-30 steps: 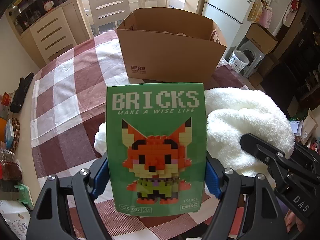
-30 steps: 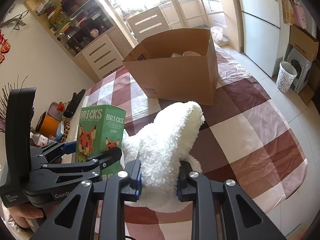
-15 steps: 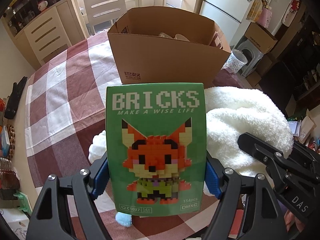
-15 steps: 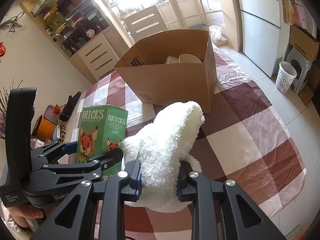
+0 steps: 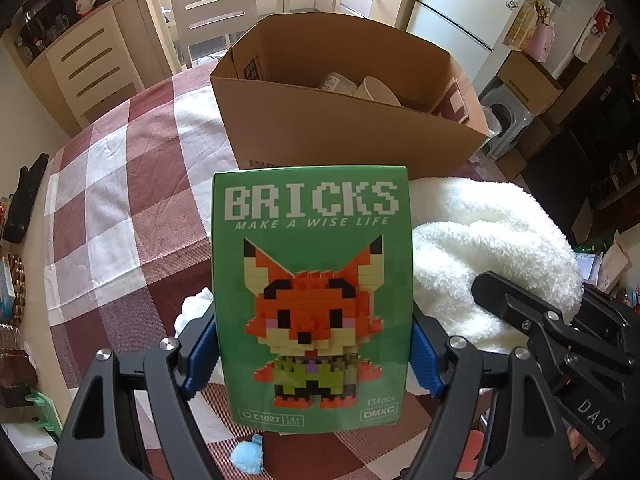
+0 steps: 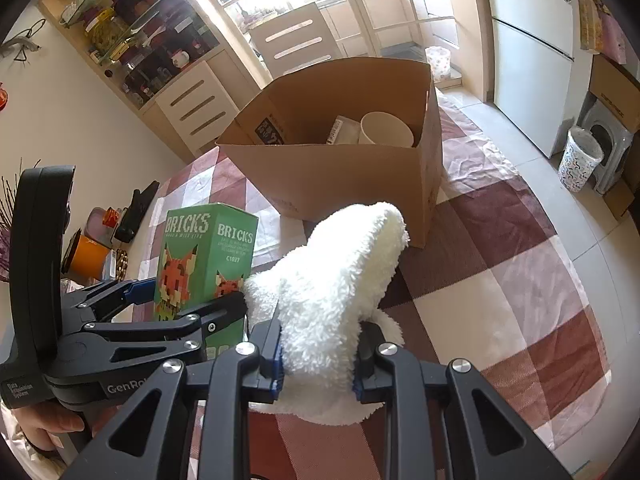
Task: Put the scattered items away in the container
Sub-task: 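Lift the BRICKS box and towel with both tools and carry toward the cardboard box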
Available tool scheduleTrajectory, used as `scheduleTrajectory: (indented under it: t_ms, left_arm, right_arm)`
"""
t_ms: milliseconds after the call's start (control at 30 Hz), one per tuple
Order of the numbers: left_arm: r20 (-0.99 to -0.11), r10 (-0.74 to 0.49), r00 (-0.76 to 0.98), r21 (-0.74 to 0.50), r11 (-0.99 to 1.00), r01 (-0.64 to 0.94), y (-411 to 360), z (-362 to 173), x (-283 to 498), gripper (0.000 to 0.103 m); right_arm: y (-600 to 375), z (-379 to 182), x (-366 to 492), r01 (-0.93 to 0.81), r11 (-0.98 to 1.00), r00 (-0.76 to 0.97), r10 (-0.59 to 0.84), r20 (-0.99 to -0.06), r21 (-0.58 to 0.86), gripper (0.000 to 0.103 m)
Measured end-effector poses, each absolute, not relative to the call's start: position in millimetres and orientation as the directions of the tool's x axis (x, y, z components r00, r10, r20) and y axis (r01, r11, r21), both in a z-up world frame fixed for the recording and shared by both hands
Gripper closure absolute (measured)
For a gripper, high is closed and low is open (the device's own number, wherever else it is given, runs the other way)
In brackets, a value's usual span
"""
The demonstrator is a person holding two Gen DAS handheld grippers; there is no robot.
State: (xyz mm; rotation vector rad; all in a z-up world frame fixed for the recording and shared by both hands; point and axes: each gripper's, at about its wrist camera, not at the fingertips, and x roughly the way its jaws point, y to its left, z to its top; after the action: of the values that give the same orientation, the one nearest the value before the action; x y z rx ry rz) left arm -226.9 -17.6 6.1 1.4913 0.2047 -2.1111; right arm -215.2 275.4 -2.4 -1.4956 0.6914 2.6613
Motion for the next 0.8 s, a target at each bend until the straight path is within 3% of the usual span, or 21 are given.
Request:
scheduleTrajectory:
  t_ms: [467, 800]
  left_arm:
    - [-0.912, -0.319, -0.258, 0.145, -0.838, 0.526, -40, 11, -252, 0.023]
    - [-0.882, -0.309, -0.356, 0.097, -0.858, 0.504, -40, 70, -270, 0.023]
  right_arm:
    - [285, 2, -243, -0.190, -0.912, -0.543, -0.211, -0.812, 0.364, 0.079]
    - [288, 53, -256, -0.135, -0.910, -0.620, -0.232, -0.750, 0.393, 0.079]
